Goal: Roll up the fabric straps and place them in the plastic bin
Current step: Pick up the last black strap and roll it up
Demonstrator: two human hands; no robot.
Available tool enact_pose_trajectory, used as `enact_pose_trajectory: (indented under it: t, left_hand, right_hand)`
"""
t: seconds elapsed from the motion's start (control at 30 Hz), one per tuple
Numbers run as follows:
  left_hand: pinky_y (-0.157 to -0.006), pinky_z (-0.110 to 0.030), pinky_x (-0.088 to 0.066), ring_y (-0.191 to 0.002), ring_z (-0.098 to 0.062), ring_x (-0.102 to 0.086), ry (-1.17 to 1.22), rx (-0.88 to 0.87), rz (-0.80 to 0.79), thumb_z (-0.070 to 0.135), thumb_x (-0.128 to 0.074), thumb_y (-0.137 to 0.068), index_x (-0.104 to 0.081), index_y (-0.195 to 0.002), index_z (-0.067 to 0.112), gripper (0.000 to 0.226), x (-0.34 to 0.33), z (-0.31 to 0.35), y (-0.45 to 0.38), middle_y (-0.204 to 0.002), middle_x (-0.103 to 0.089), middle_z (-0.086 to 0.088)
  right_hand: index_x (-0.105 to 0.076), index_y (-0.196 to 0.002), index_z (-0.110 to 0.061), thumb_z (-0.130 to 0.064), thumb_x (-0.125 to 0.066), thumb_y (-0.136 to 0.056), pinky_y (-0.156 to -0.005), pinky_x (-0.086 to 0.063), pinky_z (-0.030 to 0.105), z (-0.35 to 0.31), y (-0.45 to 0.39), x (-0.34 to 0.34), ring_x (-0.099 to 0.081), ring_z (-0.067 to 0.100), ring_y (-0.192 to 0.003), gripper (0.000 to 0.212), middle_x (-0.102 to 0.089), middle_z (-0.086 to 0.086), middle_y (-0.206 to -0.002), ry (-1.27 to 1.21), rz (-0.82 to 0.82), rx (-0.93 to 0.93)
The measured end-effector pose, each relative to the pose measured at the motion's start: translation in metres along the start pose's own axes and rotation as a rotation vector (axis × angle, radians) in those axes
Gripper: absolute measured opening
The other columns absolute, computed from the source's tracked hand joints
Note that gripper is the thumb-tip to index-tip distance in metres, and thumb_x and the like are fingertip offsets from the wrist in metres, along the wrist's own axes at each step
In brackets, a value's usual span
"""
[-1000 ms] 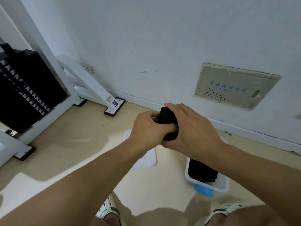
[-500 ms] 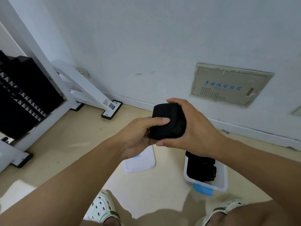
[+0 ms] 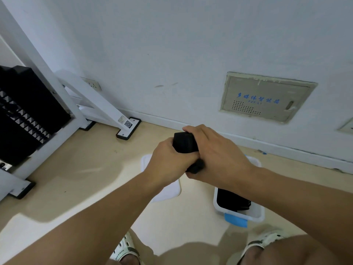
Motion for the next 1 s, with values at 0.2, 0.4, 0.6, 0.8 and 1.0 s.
enact_pose_trajectory:
  t: [0.2, 0.4, 0.6, 0.8, 1.0]
  left_hand:
    - [-0.052, -0.015, -0.048, -0.056, -0.003, -0.064, 0.053, 0.055, -0.052, 0.017, -0.076, -0.076, -0.070, -0.074, 0.016, 0.007, 0.006, 0.002, 0.001, -0.062, -0.069, 0.006]
    - [-0.075, -0.029, -0.056, -0.085, -0.016, -0.074, 0.187, 0.106, -0.214, 0.027, -0.071, -0.081, -0.075, -0.101, 0.015, 0.024, 0.014, 0.001, 0.001, -0.091, -0.078, -0.005]
    - [-0.069, -0.022, -0.046, -0.090, -0.010, -0.065, 0.072, 0.086, -0.105, 0.018, -0.058, -0.095, -0.063, -0.106, 0.026, 0.015, 0.002, 0.001, 0.007, -0.094, -0.071, 0.007]
    - [-0.054, -0.006, -0.045, -0.067, 0.008, -0.064, 0.079, -0.035, -0.025, 0.015, -0.068, -0.090, -0.068, -0.102, 0.021, 0.014, 0.000, -0.005, 0.005, -0.084, -0.072, 0.009]
    - [-0.090, -0.036, -0.059, -0.099, -0.016, -0.074, 0.155, 0.035, -0.146, 0.010, -0.071, -0.084, -0.073, -0.108, 0.023, 0.027, 0.007, -0.007, -0.002, -0.099, -0.079, 0.003]
  right_hand:
    - [-0.028, -0.150, -0.031, -0.050, -0.086, -0.068, -0.090, -0.045, 0.022, -0.001, 0.001, 0.001, -0.044, -0.001, -0.118, 0.102, -0.041, -0.017, -0.135, -0.198, -0.075, -0.036]
    - [-0.035, -0.140, -0.038, -0.056, -0.085, -0.066, -0.088, -0.047, 0.022, 0.003, -0.001, 0.004, -0.050, -0.003, -0.111, 0.092, -0.046, -0.024, -0.130, -0.229, -0.080, -0.102]
    - [-0.047, -0.131, -0.029, -0.041, -0.075, -0.069, -0.067, -0.044, 0.025, -0.003, -0.005, -0.012, -0.052, 0.011, -0.102, 0.069, -0.047, -0.011, -0.110, 0.029, -0.012, -0.094]
    - [-0.053, -0.139, -0.012, -0.033, -0.081, -0.054, -0.063, -0.040, 0.021, -0.002, -0.005, -0.020, -0.058, 0.020, -0.096, 0.092, -0.057, 0.001, -0.109, 0.233, 0.201, -0.007]
    - [-0.053, -0.134, -0.013, -0.037, -0.079, -0.056, -0.063, -0.048, 0.026, -0.003, -0.003, -0.016, -0.059, 0.022, -0.097, 0.086, -0.058, 0.001, -0.113, 0.182, 0.240, -0.018]
Point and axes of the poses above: each hand's wrist, its own y-axis away from the middle knuckle, its own x-axis out of the back of the hand, z = x × y, the point moved 1 cm from there along -y, towards the middle knuckle
